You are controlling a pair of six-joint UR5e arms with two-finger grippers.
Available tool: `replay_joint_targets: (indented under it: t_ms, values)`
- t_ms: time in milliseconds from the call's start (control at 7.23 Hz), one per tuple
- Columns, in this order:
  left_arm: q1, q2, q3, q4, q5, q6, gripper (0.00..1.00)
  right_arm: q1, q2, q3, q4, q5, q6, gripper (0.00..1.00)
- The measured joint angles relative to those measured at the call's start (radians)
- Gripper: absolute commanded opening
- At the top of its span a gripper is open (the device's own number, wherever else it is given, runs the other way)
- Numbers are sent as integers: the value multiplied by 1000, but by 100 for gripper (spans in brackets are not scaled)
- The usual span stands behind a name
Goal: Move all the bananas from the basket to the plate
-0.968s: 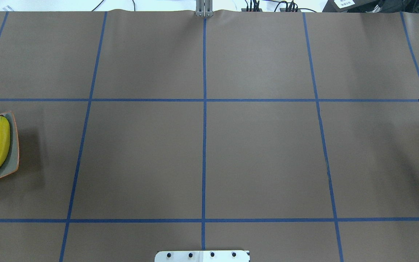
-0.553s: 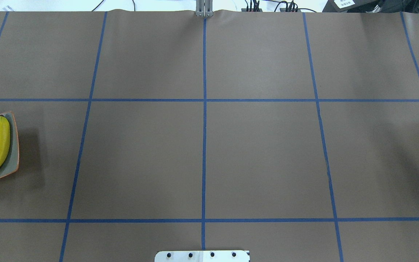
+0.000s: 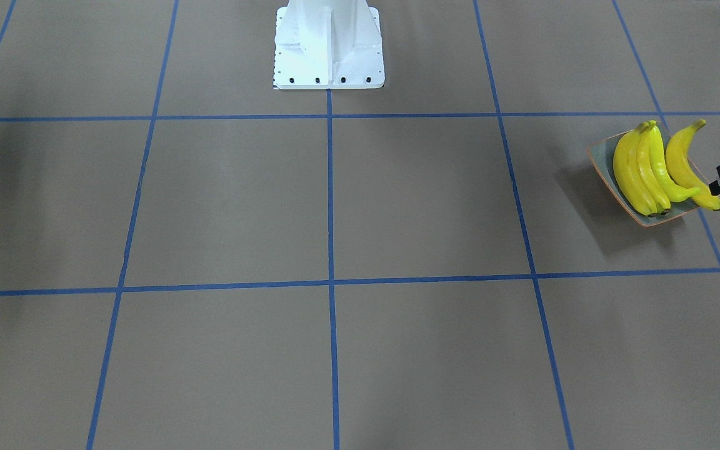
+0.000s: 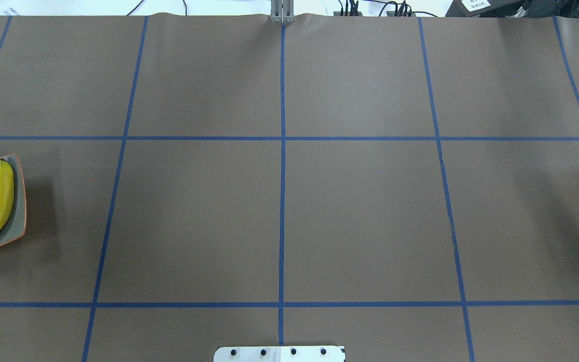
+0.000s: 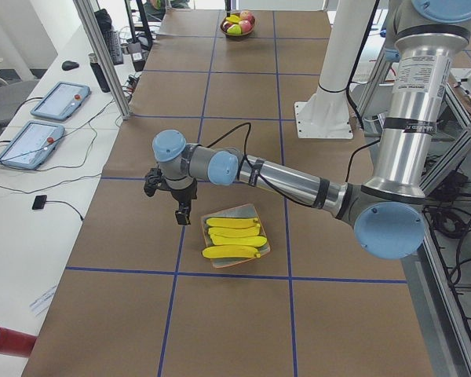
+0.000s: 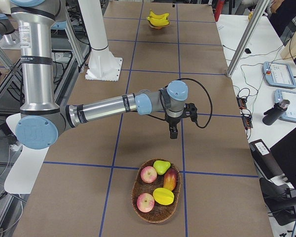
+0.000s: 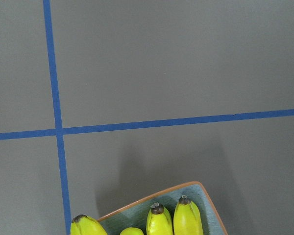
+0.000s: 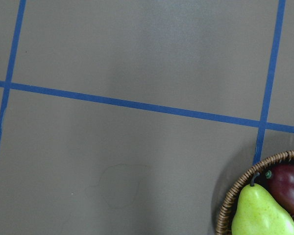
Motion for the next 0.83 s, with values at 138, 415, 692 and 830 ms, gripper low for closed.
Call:
replay_joint_targets:
  t_ms: [138, 415, 692, 830]
  values:
    - [0, 1, 0, 0, 1, -1, 100, 6, -1, -4, -9, 0, -16, 100]
    - [0, 1, 1, -1, 2, -5, 100, 18, 0, -5, -33, 2, -24, 100]
    - [0, 1, 3, -1, 3, -6, 100, 22, 0, -5, -42, -1, -16, 100]
    - [0, 1, 2, -1, 3, -6, 100, 23, -2, -6, -41, -3, -12, 100]
